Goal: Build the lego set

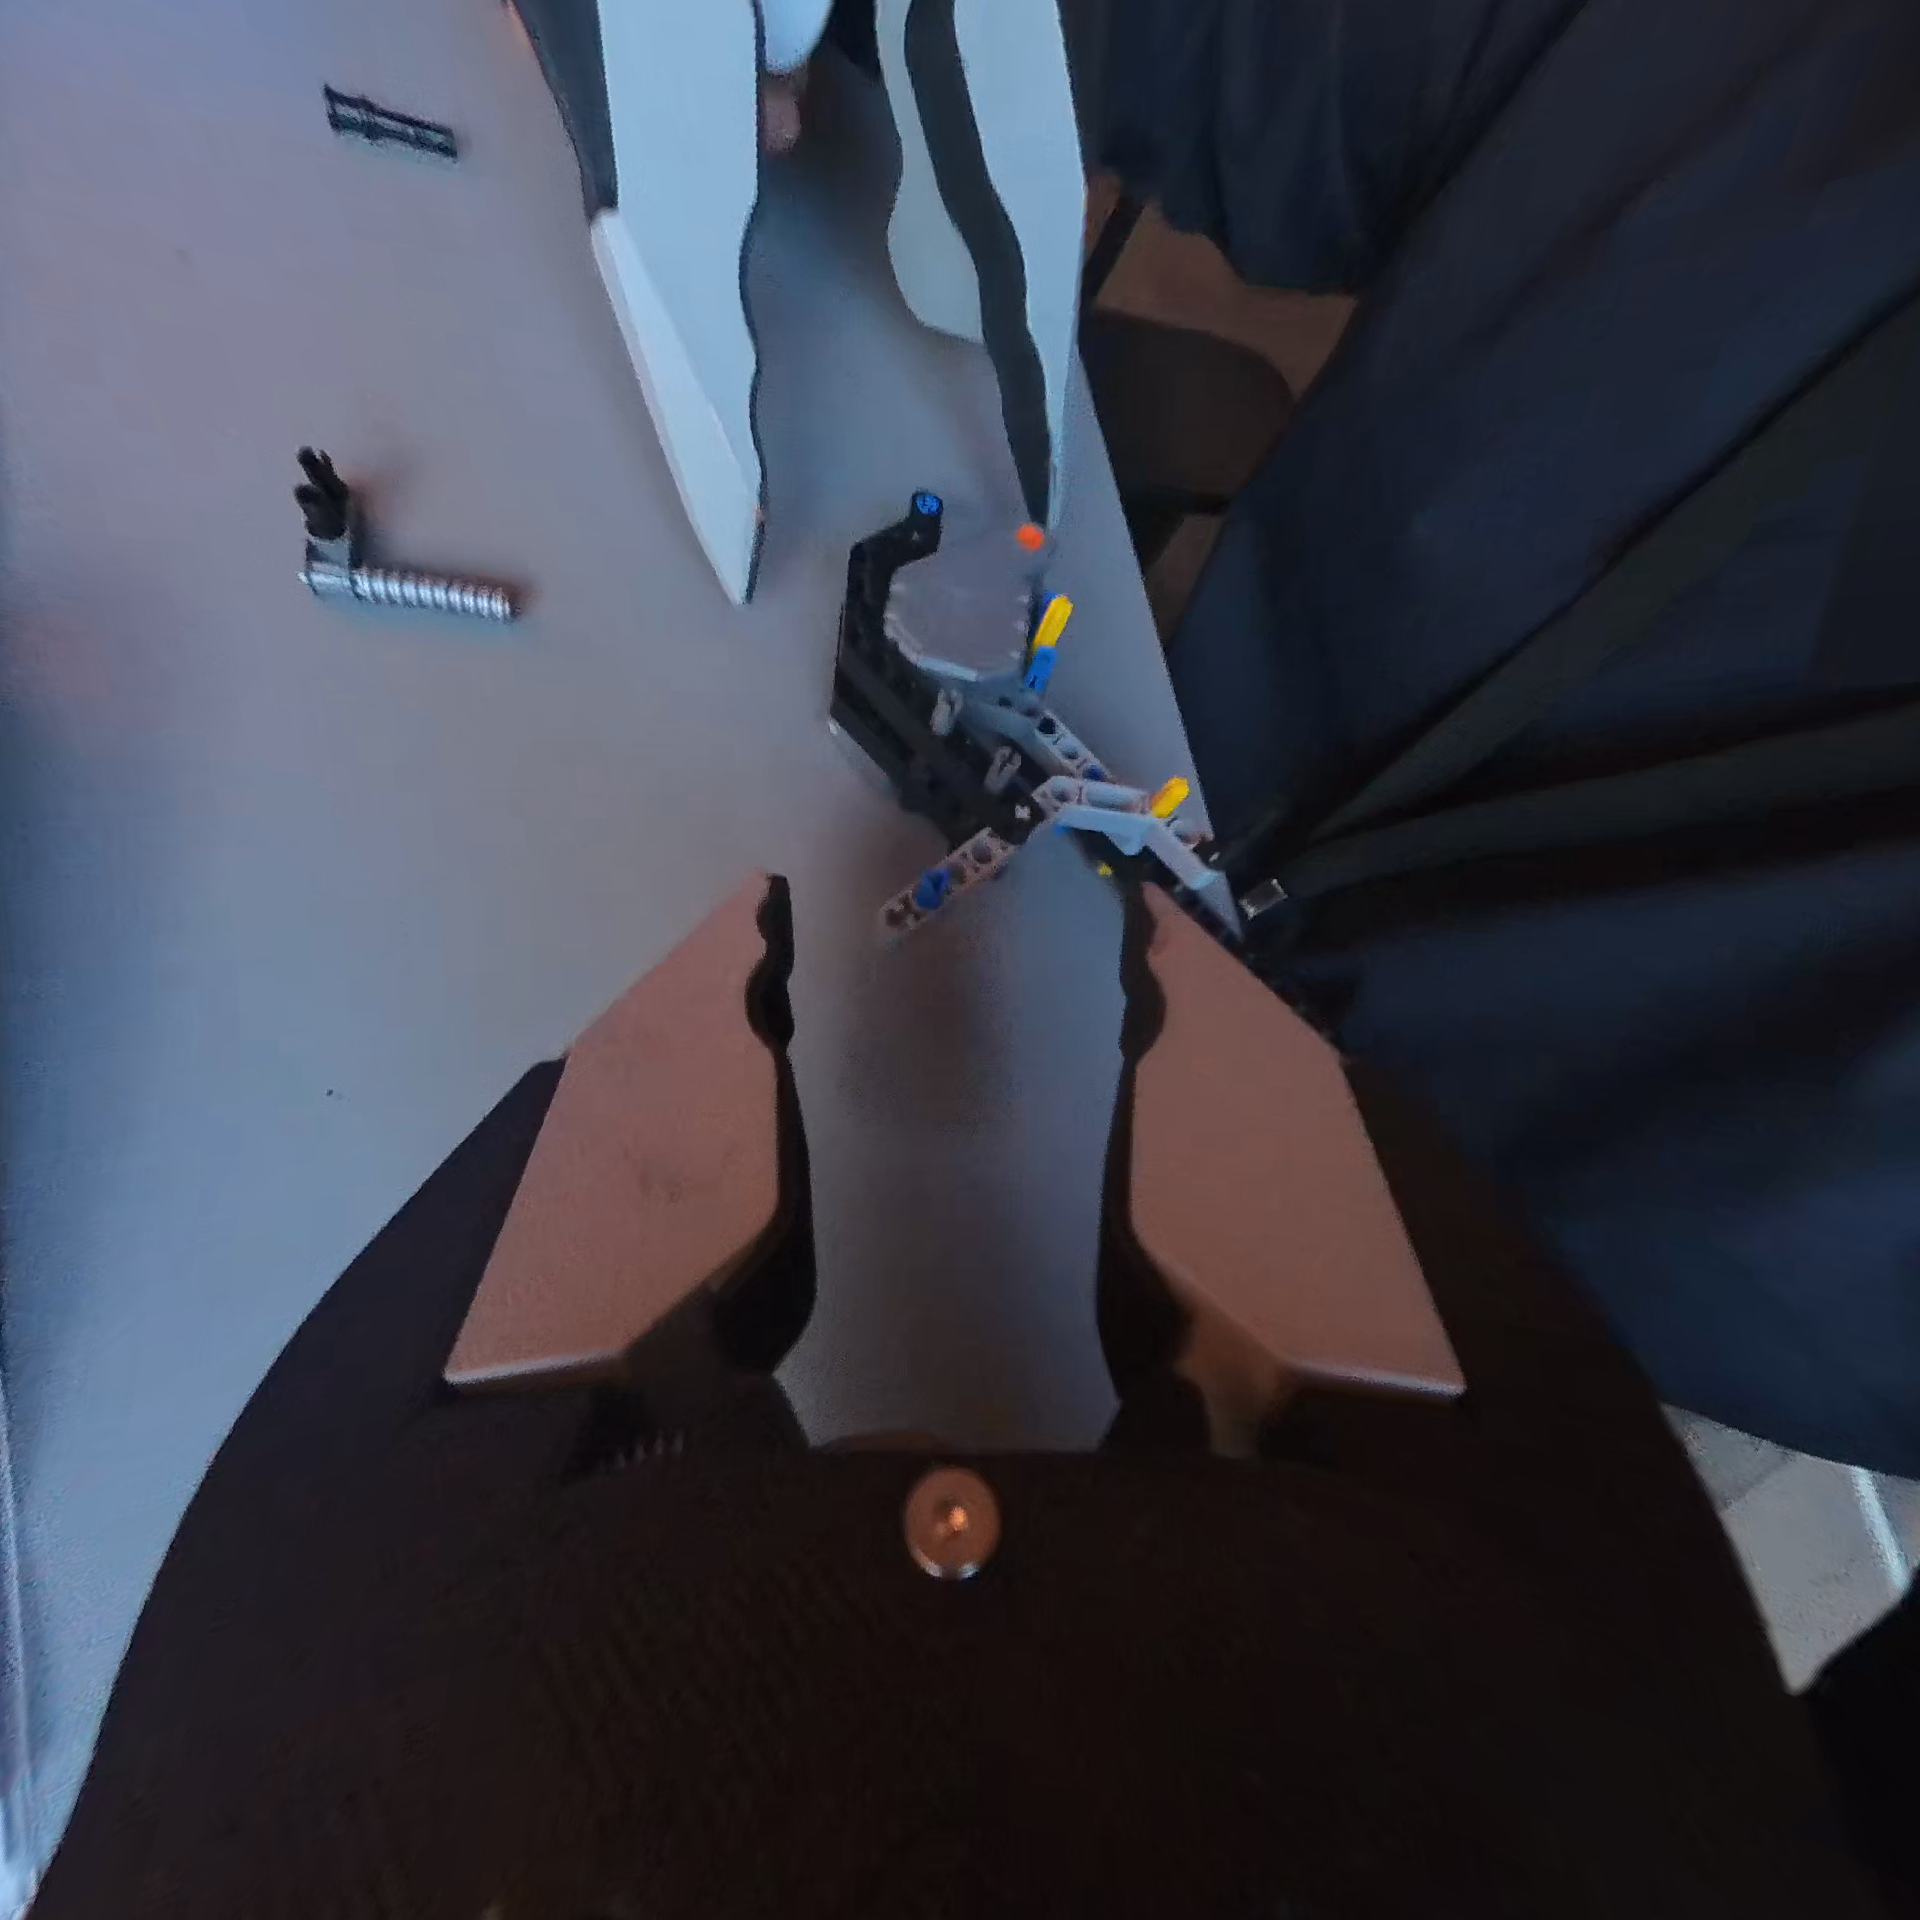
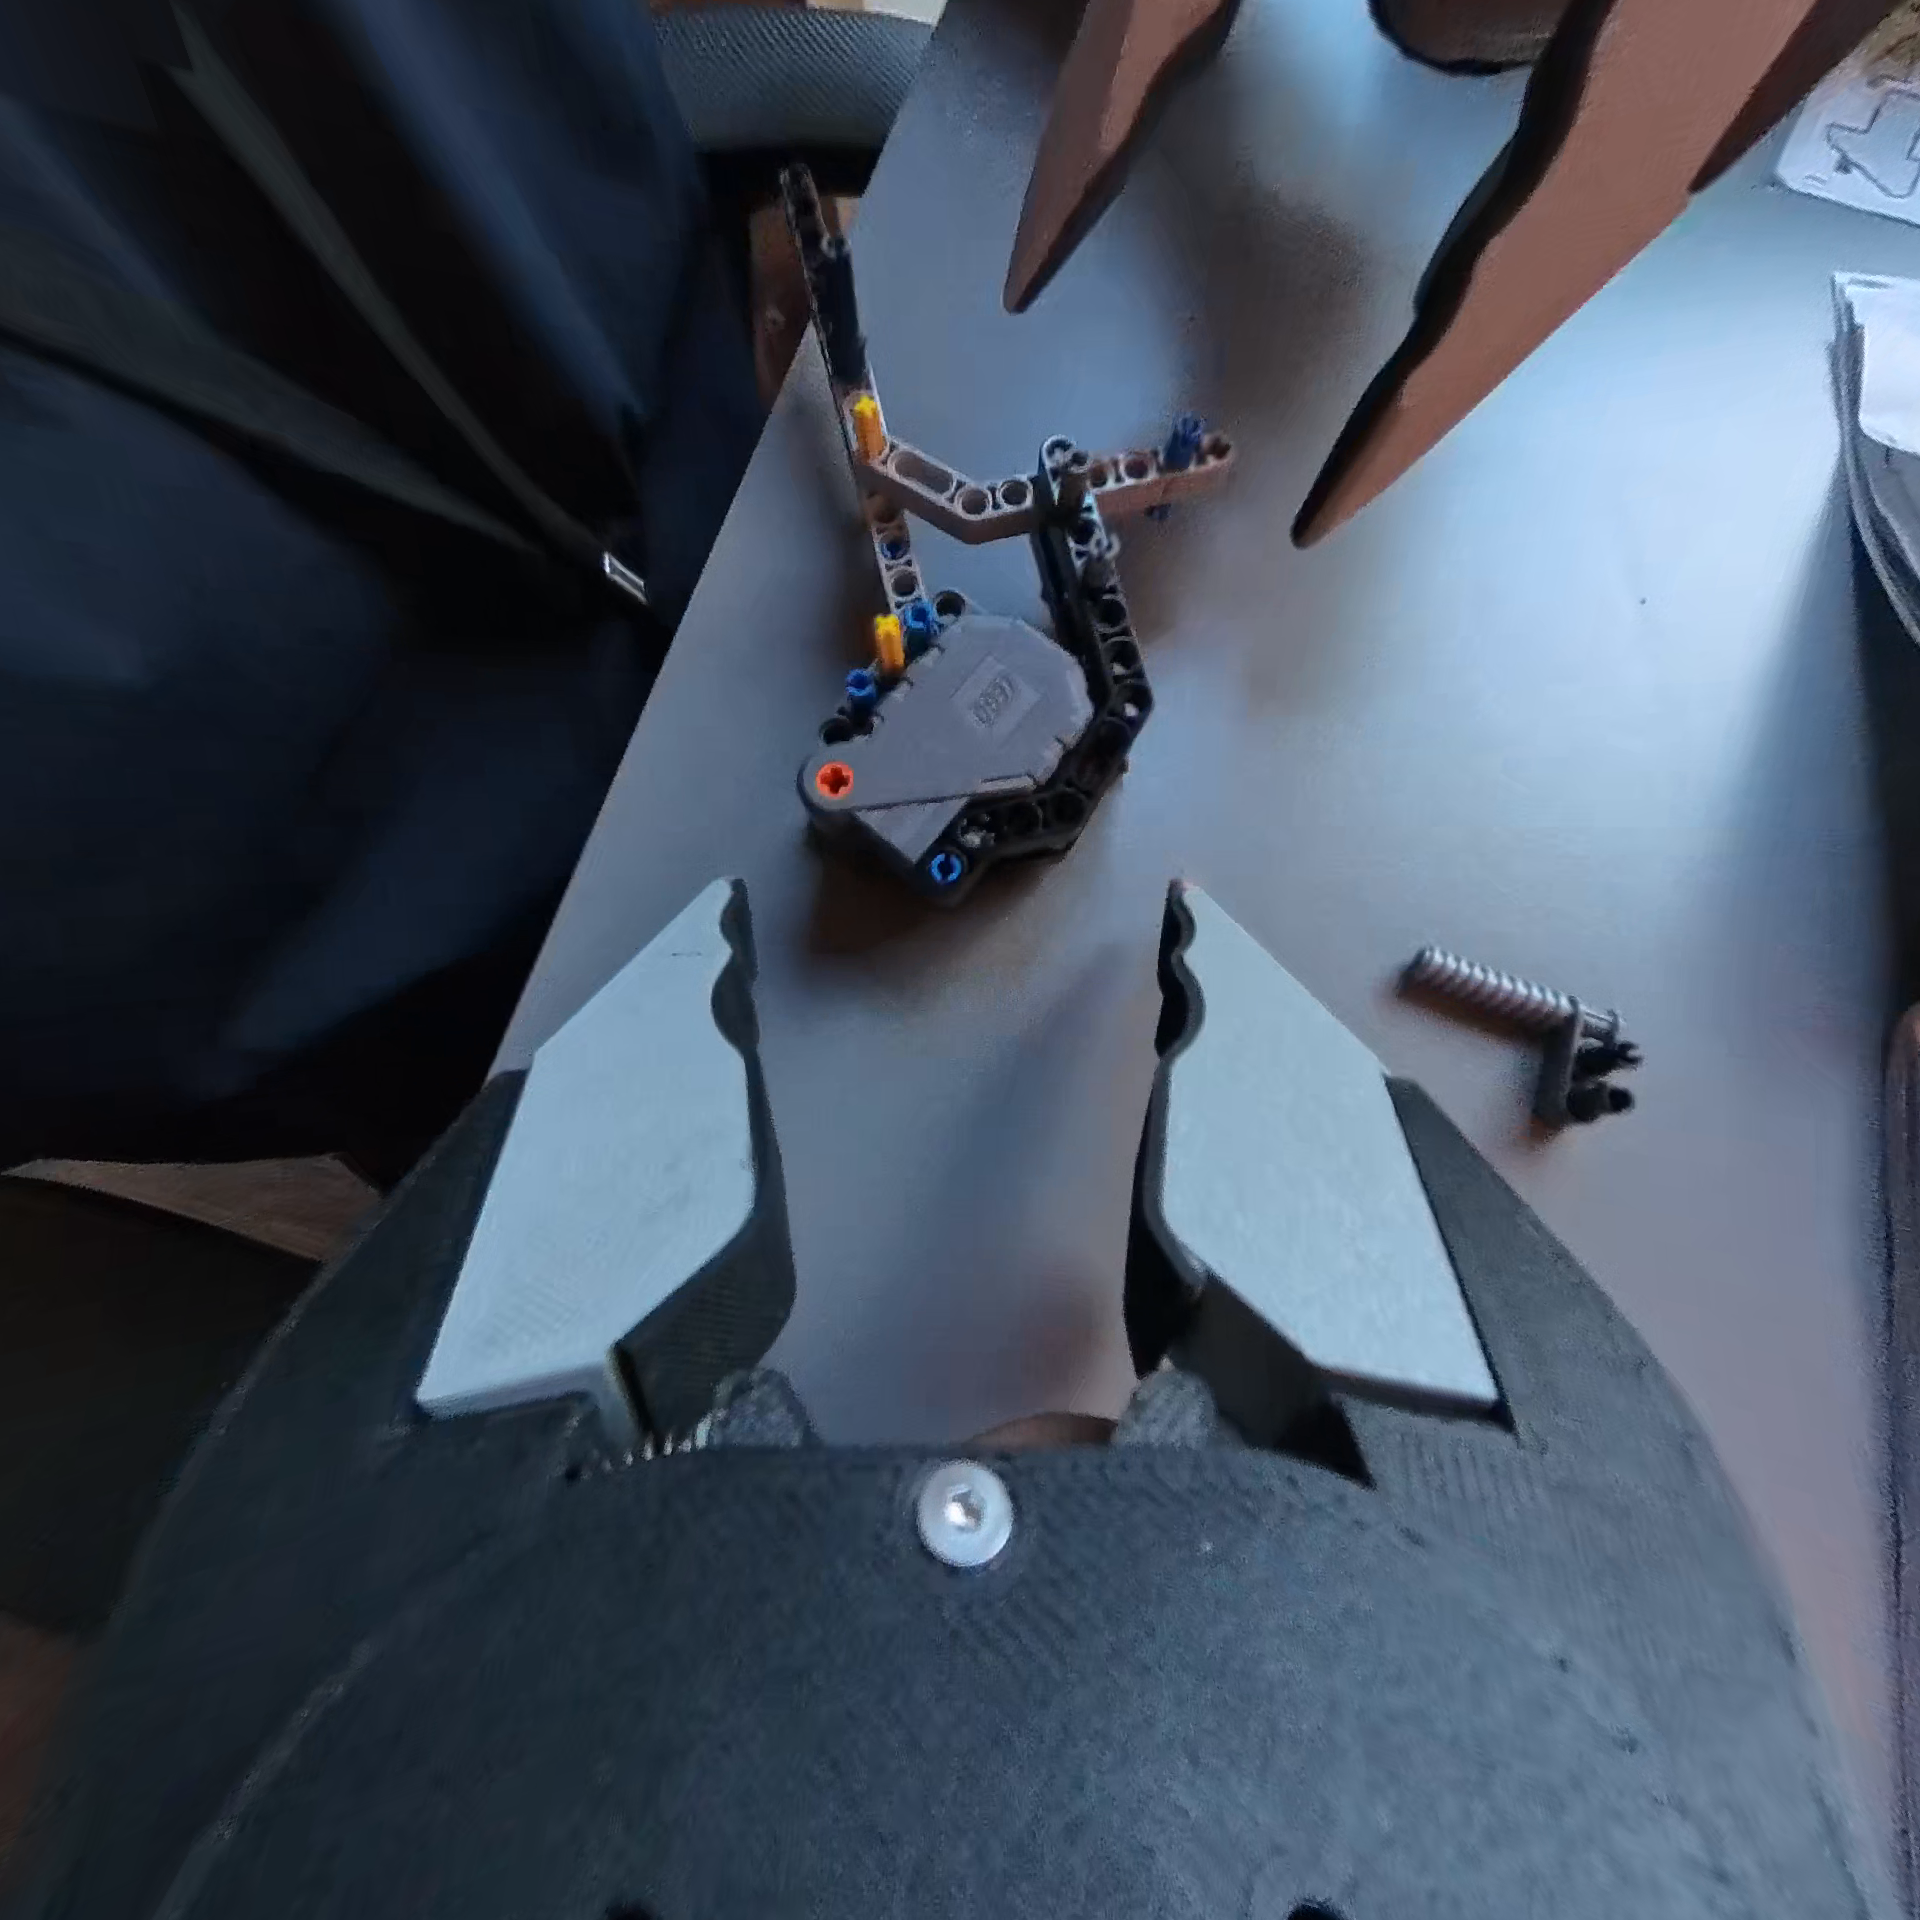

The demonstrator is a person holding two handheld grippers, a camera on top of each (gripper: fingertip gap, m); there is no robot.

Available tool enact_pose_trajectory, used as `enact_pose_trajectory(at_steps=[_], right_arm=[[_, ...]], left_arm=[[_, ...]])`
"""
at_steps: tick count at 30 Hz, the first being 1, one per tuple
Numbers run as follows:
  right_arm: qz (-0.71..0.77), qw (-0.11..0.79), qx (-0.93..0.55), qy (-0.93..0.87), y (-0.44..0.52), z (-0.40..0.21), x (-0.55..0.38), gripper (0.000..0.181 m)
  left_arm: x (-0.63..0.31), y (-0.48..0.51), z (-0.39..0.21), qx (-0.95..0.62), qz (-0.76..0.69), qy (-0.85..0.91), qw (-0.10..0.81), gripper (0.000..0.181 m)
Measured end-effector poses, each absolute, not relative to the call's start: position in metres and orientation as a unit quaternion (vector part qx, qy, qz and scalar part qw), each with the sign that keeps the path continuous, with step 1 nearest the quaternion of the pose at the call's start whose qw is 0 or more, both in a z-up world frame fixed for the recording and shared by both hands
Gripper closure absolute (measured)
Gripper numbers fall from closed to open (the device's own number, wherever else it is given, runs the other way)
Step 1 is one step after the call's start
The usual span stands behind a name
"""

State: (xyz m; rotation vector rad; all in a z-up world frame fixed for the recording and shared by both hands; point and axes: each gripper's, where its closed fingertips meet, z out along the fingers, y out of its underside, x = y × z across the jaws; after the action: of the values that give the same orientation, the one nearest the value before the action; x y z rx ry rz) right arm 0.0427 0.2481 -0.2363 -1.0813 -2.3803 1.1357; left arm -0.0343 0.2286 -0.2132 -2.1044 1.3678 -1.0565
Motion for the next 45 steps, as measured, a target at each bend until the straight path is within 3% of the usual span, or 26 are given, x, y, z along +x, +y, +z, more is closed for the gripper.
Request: enact_pose_trajectory(at_steps=[9,13,16,28,38,45], right_arm=[[0.368,0.154,-0.369,-0.840,0.243,-0.245,0.039,0.109],[0.381,0.142,-0.380,-0.831,0.241,-0.243,0.034,0.119],[0.395,0.124,-0.387,-0.824,0.240,-0.241,0.035,0.126],[0.484,0.016,-0.465,-0.741,0.249,-0.227,0.036,0.127],[0.524,-0.045,-0.510,-0.681,0.258,-0.222,0.035,0.129],[0.545,-0.067,-0.528,-0.648,0.262,-0.219,0.034,0.131]], left_arm=[[-0.018,0.227,-0.236,-0.741,-0.353,0.532,0.210,0.124],[-0.011,0.226,-0.239,-0.738,-0.367,0.525,0.209,0.149],[-0.008,0.225,-0.238,-0.740,-0.401,0.505,0.192,0.152],[-0.009,0.238,-0.227,-0.760,-0.485,0.402,0.162,0.149],[-0.018,0.241,-0.232,-0.761,-0.410,0.455,0.212,0.124],[-0.022,0.239,-0.233,-0.739,-0.350,0.512,0.263,0.126]])
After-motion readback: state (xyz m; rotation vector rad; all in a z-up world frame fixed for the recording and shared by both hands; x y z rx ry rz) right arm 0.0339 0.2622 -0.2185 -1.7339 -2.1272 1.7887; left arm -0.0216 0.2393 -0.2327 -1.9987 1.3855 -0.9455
